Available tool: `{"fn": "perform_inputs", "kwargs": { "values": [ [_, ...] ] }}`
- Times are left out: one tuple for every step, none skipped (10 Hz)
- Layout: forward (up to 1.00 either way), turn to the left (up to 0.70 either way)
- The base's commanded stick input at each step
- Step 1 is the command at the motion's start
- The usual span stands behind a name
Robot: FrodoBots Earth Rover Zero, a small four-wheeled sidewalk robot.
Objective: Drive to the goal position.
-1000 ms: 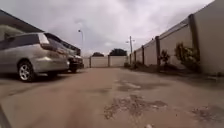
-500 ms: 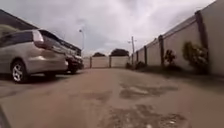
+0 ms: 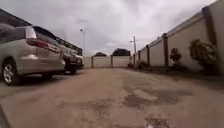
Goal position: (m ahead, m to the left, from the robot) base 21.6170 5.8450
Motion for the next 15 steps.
{"fn": "perform_inputs", "kwargs": {
  "values": [
    [0.85,0.0],
    [0.85,0.0],
    [0.85,0.0],
    [0.85,0.0],
    [0.85,0.0],
    [0.85,0.0],
    [0.85,0.0],
    [0.85,0.0],
    [0.85,0.0],
    [0.85,0.0],
    [0.85,0.0],
    [0.85,0.0],
    [0.85,0.0],
    [0.85,0.0],
    [0.85,0.0]
  ]
}}
